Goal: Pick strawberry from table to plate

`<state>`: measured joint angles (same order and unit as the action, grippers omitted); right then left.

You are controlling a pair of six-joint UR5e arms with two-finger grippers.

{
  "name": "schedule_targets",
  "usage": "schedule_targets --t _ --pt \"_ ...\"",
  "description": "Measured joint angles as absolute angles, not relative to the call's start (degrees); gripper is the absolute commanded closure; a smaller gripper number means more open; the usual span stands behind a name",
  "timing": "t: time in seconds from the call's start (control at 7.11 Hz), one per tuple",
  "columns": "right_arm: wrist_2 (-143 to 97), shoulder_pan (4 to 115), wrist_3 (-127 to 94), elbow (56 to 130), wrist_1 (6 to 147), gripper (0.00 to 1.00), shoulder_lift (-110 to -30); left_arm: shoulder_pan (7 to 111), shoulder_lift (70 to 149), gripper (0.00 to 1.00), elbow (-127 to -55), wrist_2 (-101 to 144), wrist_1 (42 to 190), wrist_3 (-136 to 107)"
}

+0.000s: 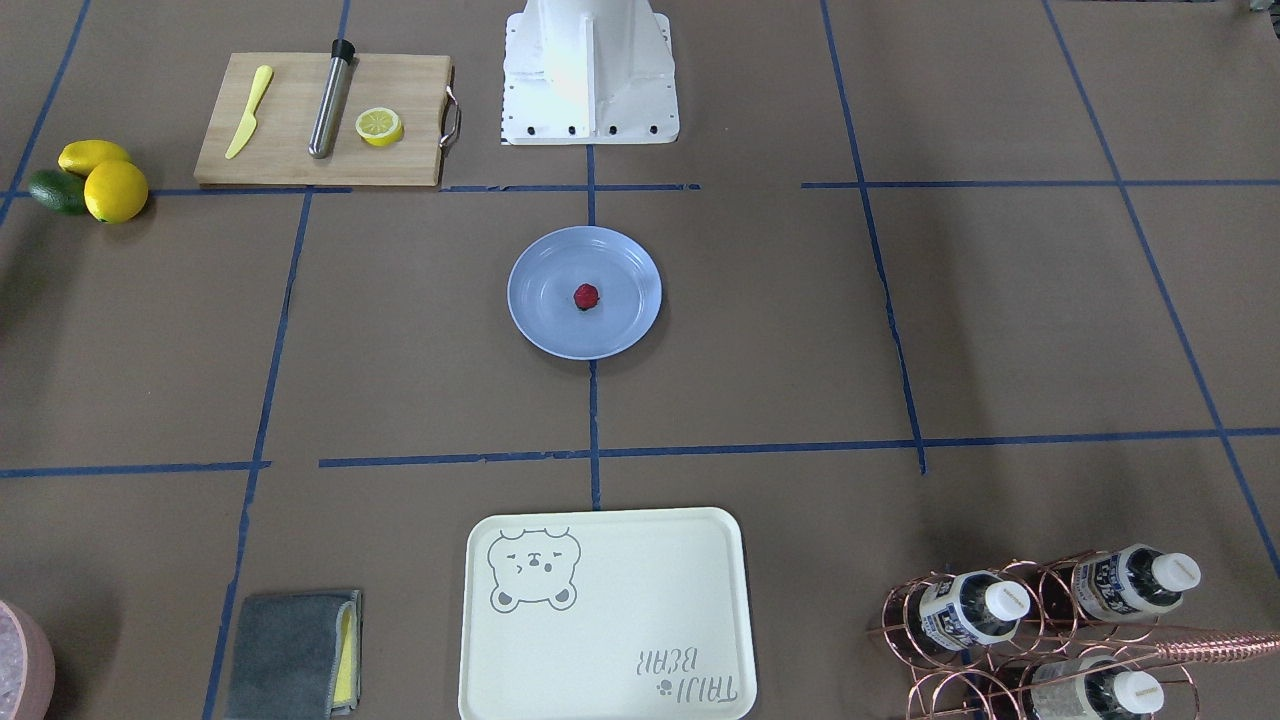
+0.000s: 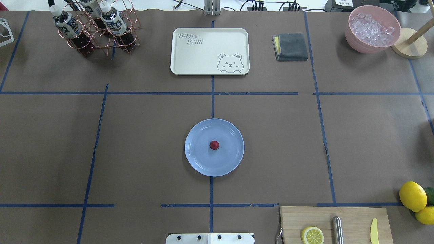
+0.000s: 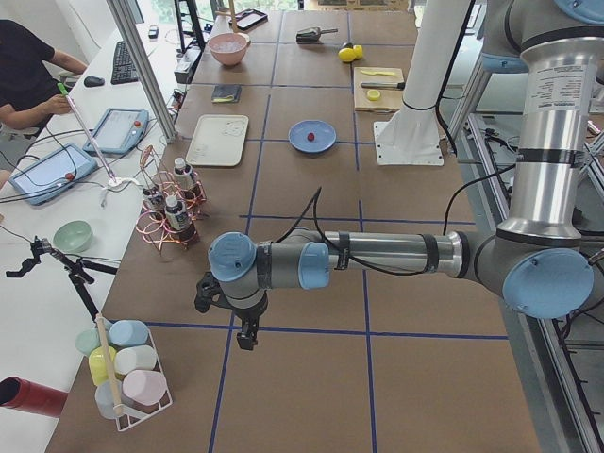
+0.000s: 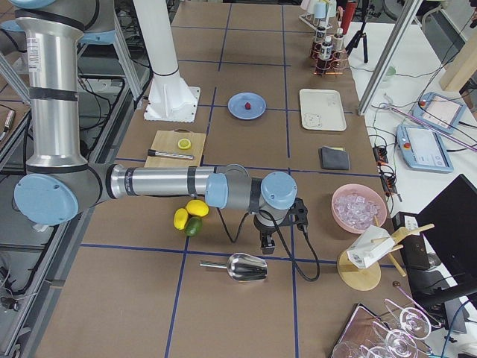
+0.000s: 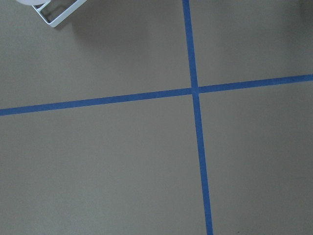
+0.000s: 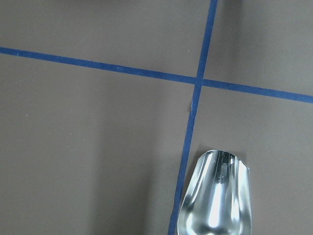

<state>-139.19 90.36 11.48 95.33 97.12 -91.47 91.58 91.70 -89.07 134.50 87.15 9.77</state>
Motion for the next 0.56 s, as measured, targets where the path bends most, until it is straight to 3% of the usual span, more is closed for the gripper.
schedule_targets --t 0.56 --pt "-139.38 90.95 10.36 95.52 97.12 0.0 -91.21 91.58 91.67 0.0 -89.11 134.47 87.89 9.54"
